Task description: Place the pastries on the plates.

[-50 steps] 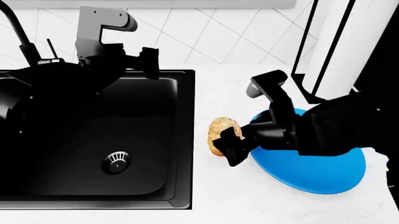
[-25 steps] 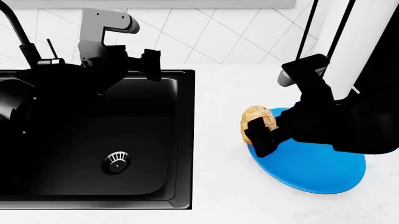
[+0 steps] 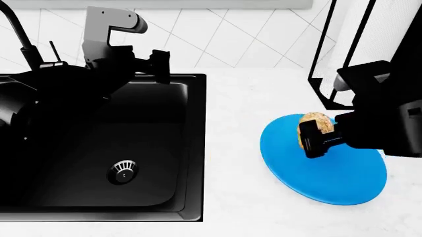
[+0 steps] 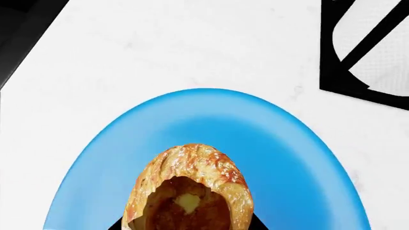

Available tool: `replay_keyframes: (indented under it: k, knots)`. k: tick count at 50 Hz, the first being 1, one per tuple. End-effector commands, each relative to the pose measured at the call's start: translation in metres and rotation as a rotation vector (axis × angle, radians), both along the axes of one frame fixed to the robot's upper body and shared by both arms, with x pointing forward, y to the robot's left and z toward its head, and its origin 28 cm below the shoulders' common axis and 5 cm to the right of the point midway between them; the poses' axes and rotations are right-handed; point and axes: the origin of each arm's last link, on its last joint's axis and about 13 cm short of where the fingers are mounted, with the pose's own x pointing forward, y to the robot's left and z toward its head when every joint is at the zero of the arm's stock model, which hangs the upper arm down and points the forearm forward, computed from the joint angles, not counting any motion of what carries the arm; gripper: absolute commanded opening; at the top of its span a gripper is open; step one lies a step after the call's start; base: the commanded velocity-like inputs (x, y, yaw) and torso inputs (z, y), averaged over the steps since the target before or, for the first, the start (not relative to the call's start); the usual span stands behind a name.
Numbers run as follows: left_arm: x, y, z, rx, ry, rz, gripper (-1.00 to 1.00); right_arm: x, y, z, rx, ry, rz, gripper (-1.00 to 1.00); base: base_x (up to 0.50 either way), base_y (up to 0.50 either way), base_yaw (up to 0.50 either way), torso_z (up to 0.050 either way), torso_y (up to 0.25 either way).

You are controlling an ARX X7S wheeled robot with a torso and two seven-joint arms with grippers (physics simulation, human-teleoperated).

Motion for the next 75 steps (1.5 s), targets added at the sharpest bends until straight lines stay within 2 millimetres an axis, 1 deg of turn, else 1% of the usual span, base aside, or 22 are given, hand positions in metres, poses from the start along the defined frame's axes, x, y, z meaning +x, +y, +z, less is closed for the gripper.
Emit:
replay_keyframes:
  k: [1,7,12,17,33,34,45,56,66,71,74,75]
  knots:
    - [0.000,0.001,0.001,0.001,-0.002,0.000,1.00,0.008,-0.014,-0.003,-0.035,0.042,-0.062,-1.00,0.00,0.00,0.00,0.000,0.000]
    - [0.000,0.001,0.002,0.000,-0.003,0.002,1.00,0.011,-0.016,-0.006,-0.028,0.049,-0.059,-1.00,0.00,0.00,0.00,0.000,0.002]
    - [0.000,0.000,0.001,0.005,-0.001,0.000,1.00,0.009,-0.013,-0.017,-0.014,0.085,-0.035,-1.00,0.00,0.00,0.00,0.000,0.000]
    - [0.000,-0.001,0.001,0.008,0.000,-0.001,1.00,0.008,-0.014,-0.022,-0.007,0.099,-0.036,-1.00,0.00,0.00,0.00,0.000,0.000]
    - [0.001,-0.001,0.001,0.008,0.000,-0.001,1.00,0.009,-0.015,-0.024,0.002,0.092,-0.041,-1.00,0.00,0.00,0.00,0.000,0.000]
    - [0.000,-0.001,0.001,0.008,0.000,-0.001,1.00,0.009,-0.015,-0.023,-0.003,0.087,-0.041,1.00,0.00,0.00,0.00,0.000,0.000]
    - [0.002,-0.002,0.001,0.005,0.000,-0.003,1.00,0.006,-0.016,-0.012,-0.036,0.073,-0.033,1.00,0.00,0.00,0.00,0.000,0.000]
    - [0.002,-0.002,0.004,0.005,-0.009,-0.009,1.00,0.006,-0.016,0.006,-0.090,0.034,-0.042,1.00,0.00,0.00,0.00,0.000,0.000]
    - [0.002,-0.004,0.006,0.003,-0.014,-0.014,1.00,0.004,-0.014,0.022,-0.105,-0.007,-0.031,1.00,0.00,0.00,0.00,0.000,0.000]
    - [0.002,-0.005,0.006,0.001,-0.015,-0.015,1.00,0.005,-0.013,0.026,-0.100,-0.016,-0.022,1.00,0.00,0.00,0.00,0.000,0.000]
    - [0.002,-0.004,0.007,0.002,-0.018,-0.015,1.00,0.005,-0.012,0.031,-0.101,-0.040,-0.024,1.00,0.00,0.00,0.00,0.000,0.000]
    - [0.003,-0.003,0.008,0.000,-0.020,-0.013,1.00,0.005,-0.012,0.035,-0.099,-0.077,-0.030,1.00,0.00,0.00,0.00,0.000,0.000]
